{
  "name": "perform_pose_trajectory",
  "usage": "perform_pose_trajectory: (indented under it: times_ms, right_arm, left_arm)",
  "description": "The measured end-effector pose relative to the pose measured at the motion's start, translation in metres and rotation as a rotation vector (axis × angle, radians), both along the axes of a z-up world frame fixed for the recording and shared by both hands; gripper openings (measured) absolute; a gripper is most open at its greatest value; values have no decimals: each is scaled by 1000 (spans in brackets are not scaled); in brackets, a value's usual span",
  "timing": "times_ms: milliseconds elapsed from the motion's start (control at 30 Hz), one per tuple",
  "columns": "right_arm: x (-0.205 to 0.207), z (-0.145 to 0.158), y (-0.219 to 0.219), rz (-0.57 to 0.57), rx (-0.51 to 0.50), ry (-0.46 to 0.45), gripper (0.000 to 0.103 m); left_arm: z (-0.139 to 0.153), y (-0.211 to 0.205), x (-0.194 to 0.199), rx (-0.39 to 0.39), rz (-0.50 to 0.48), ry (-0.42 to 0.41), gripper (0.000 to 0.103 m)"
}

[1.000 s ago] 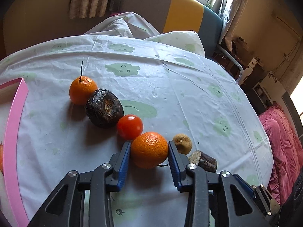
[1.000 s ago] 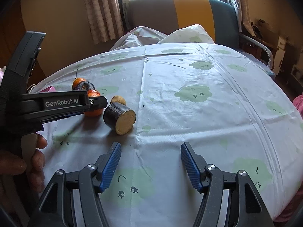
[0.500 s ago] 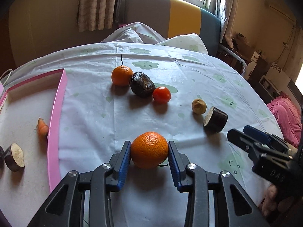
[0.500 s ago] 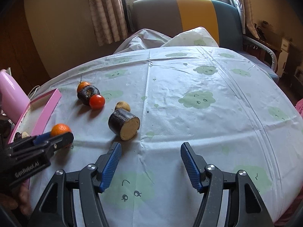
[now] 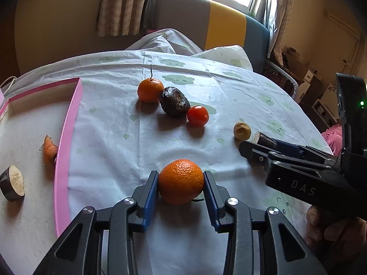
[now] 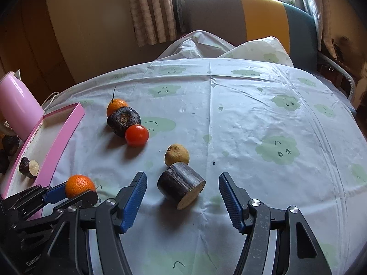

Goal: Organize fruits
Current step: 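Grasp the dark eggplant chunk with the right gripper while the left lifts the mandarin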

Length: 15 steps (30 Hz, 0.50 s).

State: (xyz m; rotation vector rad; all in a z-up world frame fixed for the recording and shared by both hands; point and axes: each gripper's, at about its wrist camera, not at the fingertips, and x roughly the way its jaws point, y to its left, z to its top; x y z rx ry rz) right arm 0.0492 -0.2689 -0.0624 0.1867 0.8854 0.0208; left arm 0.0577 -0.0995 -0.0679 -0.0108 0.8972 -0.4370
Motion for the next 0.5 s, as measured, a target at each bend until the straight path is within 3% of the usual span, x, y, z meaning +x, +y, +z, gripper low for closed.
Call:
perform_pose_trajectory:
  times_ms: [33, 100, 233, 500]
  right_arm:
    - [1, -2, 0, -4, -2, 9, 65]
    - [1, -4, 1, -14, -23, 9, 43]
    - [-2, -5, 8, 2, -79, -1, 42]
    - [-2, -6, 6, -17, -69, -11, 42]
  left_arm:
    - [0, 0, 0, 2, 1, -2, 39]
    - [1, 0, -1, 1, 2, -2, 39]
    - [3, 0, -2, 9, 6, 4, 38]
    - [22, 5, -15, 8, 2, -15, 38]
